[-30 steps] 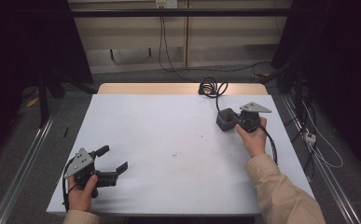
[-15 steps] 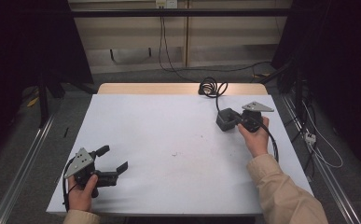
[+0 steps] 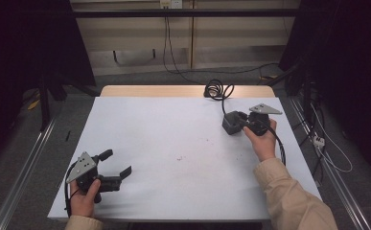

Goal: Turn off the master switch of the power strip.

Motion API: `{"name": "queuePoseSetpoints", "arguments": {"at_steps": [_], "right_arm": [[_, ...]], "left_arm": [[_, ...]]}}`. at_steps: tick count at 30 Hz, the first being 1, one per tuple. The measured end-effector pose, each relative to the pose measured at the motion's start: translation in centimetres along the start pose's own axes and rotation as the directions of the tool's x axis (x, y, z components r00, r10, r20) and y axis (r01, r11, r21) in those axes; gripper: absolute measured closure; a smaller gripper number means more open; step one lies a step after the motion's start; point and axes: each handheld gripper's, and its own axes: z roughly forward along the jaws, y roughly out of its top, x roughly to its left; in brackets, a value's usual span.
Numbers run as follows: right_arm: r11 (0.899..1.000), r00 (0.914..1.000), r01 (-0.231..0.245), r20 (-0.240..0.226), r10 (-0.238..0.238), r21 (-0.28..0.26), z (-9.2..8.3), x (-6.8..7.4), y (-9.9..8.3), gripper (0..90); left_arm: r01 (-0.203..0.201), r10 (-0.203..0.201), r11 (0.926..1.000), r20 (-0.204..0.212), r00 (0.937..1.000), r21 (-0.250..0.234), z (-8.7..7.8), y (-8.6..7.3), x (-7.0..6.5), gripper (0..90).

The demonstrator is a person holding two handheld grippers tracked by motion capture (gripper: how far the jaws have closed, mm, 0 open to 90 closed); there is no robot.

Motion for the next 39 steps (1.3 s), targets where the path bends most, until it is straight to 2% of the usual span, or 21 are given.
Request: {"name": "queuePoseSetpoints", "arguments": {"at_steps": [2,5,7,8,17,20,21,27,31,39], "right_arm": [[1.0,1.0,0.003,-0.006,-0.003,-0.001,0.0,0.1,0.1,72.8],[1.0,1.0,-0.007,-0.007,0.006,-0.003,-0.1,0.1,0.1,67.2],[1.0,0.9998,-0.016,-0.013,0.016,-0.001,-0.2,0.2,0.1,59.3],[1.0,0.9998,-0.016,-0.013,0.016,-0.001,-0.2,0.2,0.1,59.3],[0.999,0.998,-0.045,-0.045,0.045,-0.002,-1.1,0.8,0.5,38.8],[0.999,0.997,-0.047,-0.061,0.046,-0.006,-1.6,1.1,0.5,36.8],[0.999,0.9962,-0.052,-0.071,0.051,-0.004,-1.8,1.4,0.4,31.2],[0.999,0.9947,-0.042,-0.094,0.04,-0.011,-2.7,2.3,0.2,27.1],[1.0,0.9923,-0.029,-0.121,0.03,0.008,-3.3,3.0,-0.1,22.5],[1.0,0.9881,-0.009,-0.153,0.011,0.015,-4.5,4.3,-1.1,19.5]], "left_arm": [[0.003,-0.003,1.0,0.0,1.0,0.0,0.0,0.0,0.0,2.8],[0.004,-0.004,1.0,-0.002,1.0,0.0,0.0,0.0,0.0,2.7],[0.004,-0.004,1.0,-0.003,1.0,0.0,0.0,0.0,0.0,2.7],[0.004,-0.004,1.0,-0.003,1.0,0.001,0.0,0.0,0.0,2.7],[0.004,-0.004,1.0,0.0,1.0,0.001,0.0,0.0,0.0,2.7],[0.003,-0.003,1.0,-0.001,1.0,0.002,0.0,0.0,0.1,2.8],[0.003,-0.003,1.0,-0.001,1.0,0.001,0.0,0.0,0.1,2.7],[0.005,-0.005,1.0,0.004,1.0,0.002,0.1,0.0,0.1,2.8],[0.005,-0.005,1.0,0.004,1.0,0.004,0.1,0.0,0.1,2.7],[0.005,-0.005,1.0,0.0,1.0,0.001,0.0,0.0,0.0,2.8]]}}
